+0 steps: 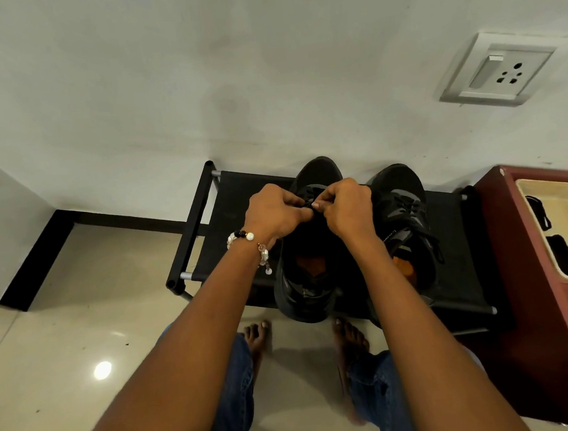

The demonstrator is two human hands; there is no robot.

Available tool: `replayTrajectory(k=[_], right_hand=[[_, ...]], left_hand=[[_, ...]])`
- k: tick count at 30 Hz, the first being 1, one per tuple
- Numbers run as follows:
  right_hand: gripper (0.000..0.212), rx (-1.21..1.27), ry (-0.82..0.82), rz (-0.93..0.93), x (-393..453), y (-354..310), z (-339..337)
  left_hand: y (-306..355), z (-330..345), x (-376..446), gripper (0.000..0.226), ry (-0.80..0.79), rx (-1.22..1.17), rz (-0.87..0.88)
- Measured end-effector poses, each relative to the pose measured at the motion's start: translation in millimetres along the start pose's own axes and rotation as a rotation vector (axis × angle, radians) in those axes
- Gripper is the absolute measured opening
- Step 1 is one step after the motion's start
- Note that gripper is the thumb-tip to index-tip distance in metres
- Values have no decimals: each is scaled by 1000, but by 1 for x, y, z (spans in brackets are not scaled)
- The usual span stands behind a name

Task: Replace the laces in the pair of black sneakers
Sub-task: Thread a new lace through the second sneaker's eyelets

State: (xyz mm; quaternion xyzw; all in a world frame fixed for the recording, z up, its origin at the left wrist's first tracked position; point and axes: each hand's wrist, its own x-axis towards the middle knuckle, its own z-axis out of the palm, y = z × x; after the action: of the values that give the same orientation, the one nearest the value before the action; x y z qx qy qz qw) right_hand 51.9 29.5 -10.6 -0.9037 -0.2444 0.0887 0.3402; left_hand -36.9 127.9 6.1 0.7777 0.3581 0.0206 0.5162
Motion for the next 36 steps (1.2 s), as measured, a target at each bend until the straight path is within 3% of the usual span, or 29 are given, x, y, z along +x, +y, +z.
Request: replayTrajectory(k=[9,13,16,20,25,31,36], right_hand=[[8,55,3,84,0,0,9],[9,219,-37,171,0,4,6],[11,274,-98,170,0,6,-1],[14,202,-170,135,-1,6,-1],[10,154,25,169,-5,3,19],[9,236,51,340,-6,2,18],[28,471,55,381,-3,9,22]], left_hand=[[-2,-1,3,26,-16,-71,-36],[-2,-6,3,32,-102,-104,-44],[-2,-10,4,22,-156,-146,-78],[-4,-6,8,16,-72,-140,-92],[-7,1,11,16,35,-84,-63],[-10,5,13,13,93,-68,-27],[-10,7,16,14,128,-32,-1]])
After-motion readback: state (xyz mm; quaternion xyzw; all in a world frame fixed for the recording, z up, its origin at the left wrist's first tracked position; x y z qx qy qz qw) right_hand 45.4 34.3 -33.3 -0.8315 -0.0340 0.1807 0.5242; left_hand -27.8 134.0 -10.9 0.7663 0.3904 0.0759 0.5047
